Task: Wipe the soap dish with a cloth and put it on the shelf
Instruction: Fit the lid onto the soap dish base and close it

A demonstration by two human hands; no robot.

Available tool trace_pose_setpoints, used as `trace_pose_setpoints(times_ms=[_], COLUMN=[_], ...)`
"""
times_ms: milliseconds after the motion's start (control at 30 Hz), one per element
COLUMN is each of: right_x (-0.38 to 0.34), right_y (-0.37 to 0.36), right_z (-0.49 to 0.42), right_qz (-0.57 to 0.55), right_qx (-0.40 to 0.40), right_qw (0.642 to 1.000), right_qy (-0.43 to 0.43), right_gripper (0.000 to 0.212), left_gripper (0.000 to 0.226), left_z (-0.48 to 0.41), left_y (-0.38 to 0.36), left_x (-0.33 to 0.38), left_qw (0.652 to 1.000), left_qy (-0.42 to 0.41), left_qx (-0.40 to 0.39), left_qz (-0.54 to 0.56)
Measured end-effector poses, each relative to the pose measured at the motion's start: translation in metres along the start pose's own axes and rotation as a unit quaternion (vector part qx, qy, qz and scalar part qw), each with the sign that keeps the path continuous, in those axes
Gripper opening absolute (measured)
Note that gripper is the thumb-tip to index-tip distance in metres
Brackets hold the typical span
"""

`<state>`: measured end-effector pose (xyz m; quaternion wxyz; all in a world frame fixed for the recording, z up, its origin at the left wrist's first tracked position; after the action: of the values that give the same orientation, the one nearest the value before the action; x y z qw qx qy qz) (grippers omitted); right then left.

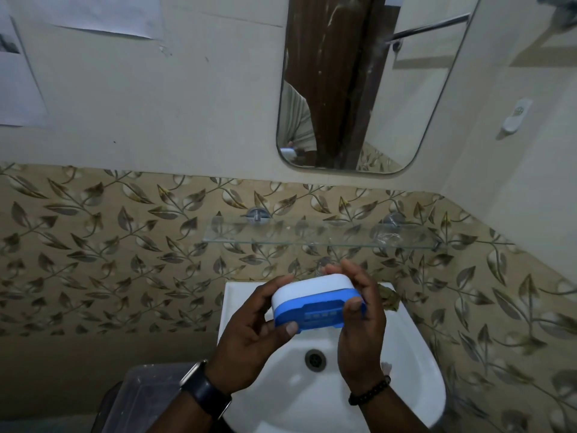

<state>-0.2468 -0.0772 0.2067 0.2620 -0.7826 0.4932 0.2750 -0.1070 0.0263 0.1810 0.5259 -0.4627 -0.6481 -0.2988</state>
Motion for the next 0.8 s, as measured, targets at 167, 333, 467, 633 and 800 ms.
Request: trace_pose_setpoints(times_ms=[167,333,467,633,800], right_x=[-0.001,-0.002,-0.001,-0.003,-0.011], right_y=[0.000,-0.007,-0.008,-0.003,-0.003], right_z=[-0.001,0.006,0.012,0.012,0.004], right_qz=[-0.043,-0.030,-0.045,-0.038,-0.024], right_qx=[0.031,0.016,0.009,-0.032,-0.094], right_qw=[0.998,0.999,0.999,0.999,0.995], right_qy=[-0.046,-0.031,-0.015,0.009,0.014], right_gripper=[0.049,0.027,0.026,0.027,0.028], left_gripper=[0.063,0.088,0.087,0.081,0.081], left_z=[0.005,0.008,0.010,0.007,0.000], left_y=[-0.012,-0.025,-0.027,-0.027,-0.016], left_x=[0.006,0.012,0.013,0.009,0.018], left_qw=[0.999,0.997,0.994,0.984,0.993], left_qy=[0.021,0.017,0.018,0.095,0.032], left_qx=[-0.032,0.068,0.102,0.077,0.098], left_qz=[-0.007,-0.012,0.027,0.132,0.055])
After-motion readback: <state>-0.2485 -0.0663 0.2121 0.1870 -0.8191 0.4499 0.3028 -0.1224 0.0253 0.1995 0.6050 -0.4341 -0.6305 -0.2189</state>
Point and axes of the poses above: each hand's wrist, its own z-axis away from the middle knuckle, its own y-axis out of the back of the hand, x = y × z, the point moved 3 cm from there along -z, towards the middle knuckle, and after that the axes turned 7 degrees about y, right-handed, at the moved point
